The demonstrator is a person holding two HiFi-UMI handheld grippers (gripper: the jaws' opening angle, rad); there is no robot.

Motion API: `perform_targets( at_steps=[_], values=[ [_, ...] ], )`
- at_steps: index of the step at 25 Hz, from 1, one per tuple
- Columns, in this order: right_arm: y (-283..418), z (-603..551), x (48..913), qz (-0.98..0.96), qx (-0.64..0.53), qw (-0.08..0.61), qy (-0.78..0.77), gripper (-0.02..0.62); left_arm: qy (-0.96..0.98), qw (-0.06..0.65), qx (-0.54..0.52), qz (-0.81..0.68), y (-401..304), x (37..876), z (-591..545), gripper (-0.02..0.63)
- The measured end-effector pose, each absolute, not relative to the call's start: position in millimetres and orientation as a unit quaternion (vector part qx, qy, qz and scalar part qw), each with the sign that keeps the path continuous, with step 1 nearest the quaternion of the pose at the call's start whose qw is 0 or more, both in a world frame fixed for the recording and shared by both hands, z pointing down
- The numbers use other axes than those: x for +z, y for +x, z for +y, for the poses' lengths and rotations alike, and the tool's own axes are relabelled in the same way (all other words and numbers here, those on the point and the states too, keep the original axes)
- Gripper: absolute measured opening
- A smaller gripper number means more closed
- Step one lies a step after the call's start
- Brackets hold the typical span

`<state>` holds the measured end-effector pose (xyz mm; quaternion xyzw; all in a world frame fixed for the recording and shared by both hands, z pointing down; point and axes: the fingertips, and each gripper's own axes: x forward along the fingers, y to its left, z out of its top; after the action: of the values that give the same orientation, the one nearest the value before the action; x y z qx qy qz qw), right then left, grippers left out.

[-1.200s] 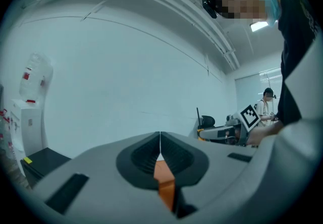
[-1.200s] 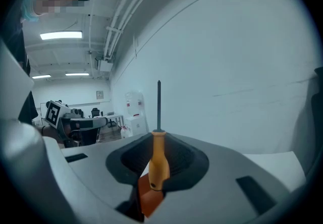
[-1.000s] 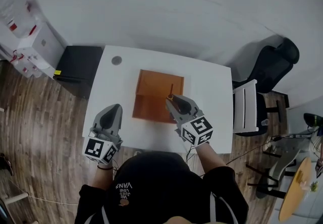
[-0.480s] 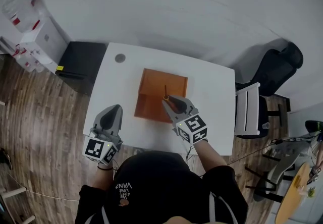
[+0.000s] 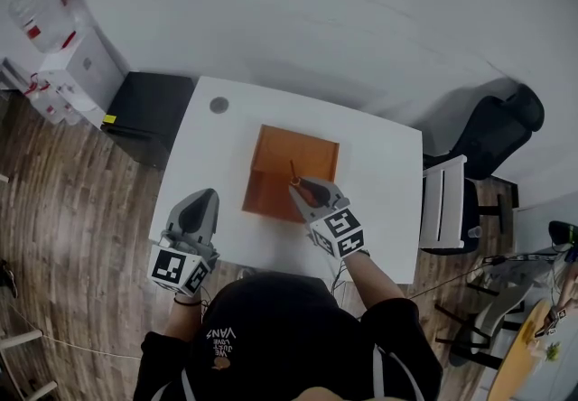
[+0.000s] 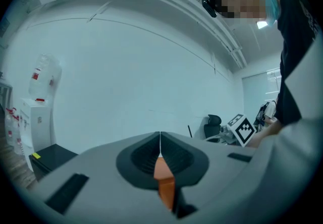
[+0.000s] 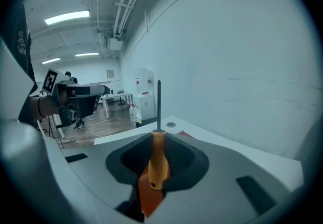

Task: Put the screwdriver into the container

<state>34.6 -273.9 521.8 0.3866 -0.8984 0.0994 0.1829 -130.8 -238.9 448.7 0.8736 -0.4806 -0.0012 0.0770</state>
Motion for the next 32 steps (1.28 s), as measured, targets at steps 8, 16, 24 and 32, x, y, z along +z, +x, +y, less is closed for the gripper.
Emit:
perform_targets(
  at_steps=[8, 16, 24, 32],
  values=[
    [30, -273, 543, -0.896, 0.104, 0.212, 0.376, 0.077, 0.874, 0.076, -0.005, -0.48, -135, 451, -238, 0.014],
    [28, -269, 568, -0.893, 0.105, 0.244, 0.362, 0.077, 0.873, 0.077, -0.006, -0.481, -136, 449, -236, 0.014],
    [32, -267, 595, -0.885, 0.104, 0.288, 0.352, 0.077, 0.873, 0.077, -0.005, -0.482, -135, 450, -235, 0.014],
    [34, -266, 611, -0.879, 0.112, 0.306, 0.348, 0.077, 0.876, 0.076, -0.001, -0.477, -135, 453, -235, 0.014]
  ],
)
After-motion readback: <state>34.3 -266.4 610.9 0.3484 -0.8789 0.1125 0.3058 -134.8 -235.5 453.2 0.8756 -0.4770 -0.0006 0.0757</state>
